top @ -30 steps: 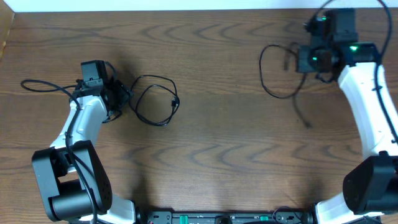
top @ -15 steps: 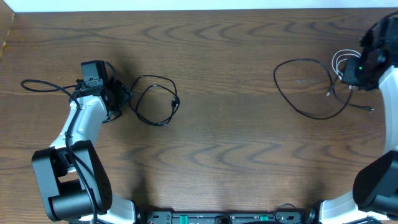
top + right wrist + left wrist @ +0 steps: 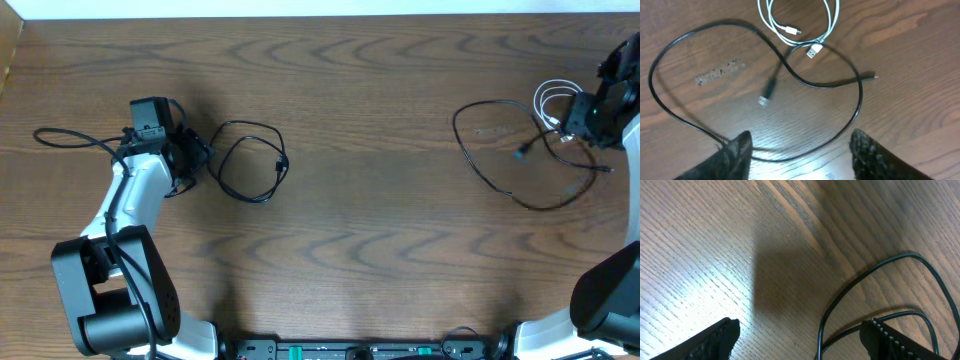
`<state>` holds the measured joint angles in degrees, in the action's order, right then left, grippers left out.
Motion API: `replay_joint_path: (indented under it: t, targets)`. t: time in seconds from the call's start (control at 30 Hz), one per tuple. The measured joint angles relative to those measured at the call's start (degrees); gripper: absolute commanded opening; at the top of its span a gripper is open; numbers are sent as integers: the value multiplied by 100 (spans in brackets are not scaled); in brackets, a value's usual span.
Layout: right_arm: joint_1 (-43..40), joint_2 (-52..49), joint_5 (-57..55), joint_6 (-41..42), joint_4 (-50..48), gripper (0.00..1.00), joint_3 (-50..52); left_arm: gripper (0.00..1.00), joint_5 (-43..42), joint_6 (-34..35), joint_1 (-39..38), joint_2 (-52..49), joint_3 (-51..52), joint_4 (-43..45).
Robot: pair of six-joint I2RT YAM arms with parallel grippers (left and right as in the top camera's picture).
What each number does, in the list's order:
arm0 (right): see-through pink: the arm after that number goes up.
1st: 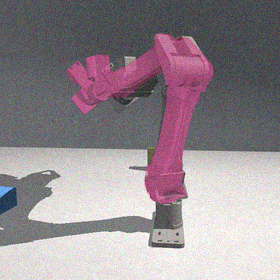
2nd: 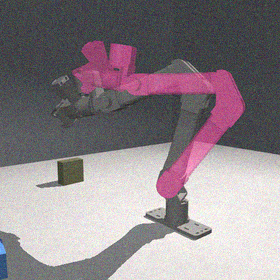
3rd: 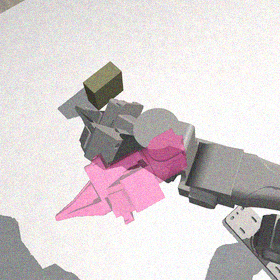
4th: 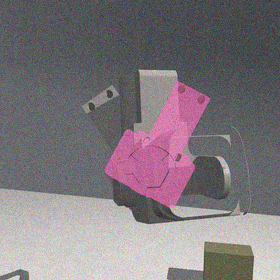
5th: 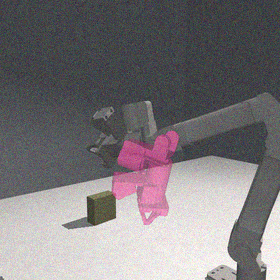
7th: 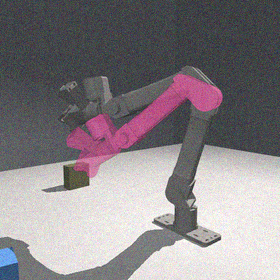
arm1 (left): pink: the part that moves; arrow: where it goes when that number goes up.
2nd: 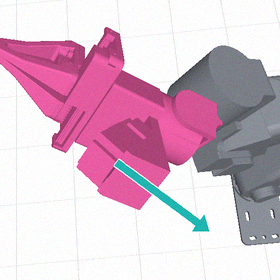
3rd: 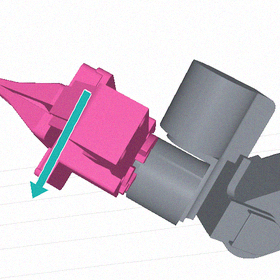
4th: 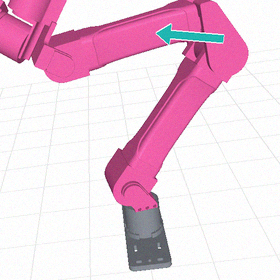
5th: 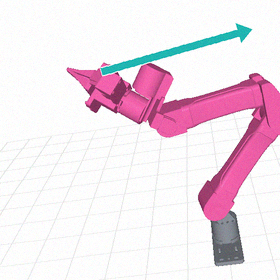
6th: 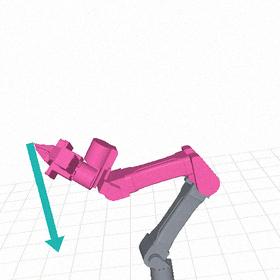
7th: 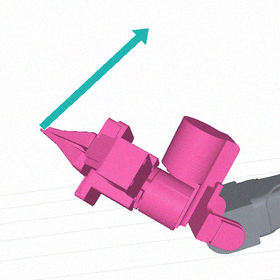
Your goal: Untangle cables
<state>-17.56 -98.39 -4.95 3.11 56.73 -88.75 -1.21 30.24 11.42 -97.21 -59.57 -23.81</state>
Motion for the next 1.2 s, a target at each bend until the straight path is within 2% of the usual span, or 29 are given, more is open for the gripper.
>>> replay_joint_path:
  t: [0.13,0.4,0.47,0.53,0.57,0.63,0.7,0.9,1.03,1.13,1.2]
  targets:
    - [0,0,48,61,-17,73,0,82,0,0,-2,0,0,0]
    - [68,0,868,240,-286,64,59,81,0,0,-2,0,0,0]
    - [155,0,1086,264,-444,60,175,69,0,0,-2,0,0,0]
    - [273,0,1290,271,-586,52,328,51,-4,26,-2,0,0,0]
    - [348,0,1399,278,-717,45,437,38,0,13,-2,0,0,2]
    - [518,0,1582,284,-960,22,651,8,-13,31,-2,0,0,0]
    - [715,0,1753,291,-1279,1,892,8,-13,76,-20,0,0,0]
    - [1427,0,2170,372,-2562,2,1784,8,-15,87,-195,0,0,4]
    - [2072,-2,2312,614,-3646,14,2413,8,-17,85,-313,0,0,37]
    - [2656,0,2367,741,-4474,18,2802,8,-15,87,-328,0,0,44]
    - [3008,0,2382,800,-4881,17,2959,8,-17,85,-330,0,0,50]
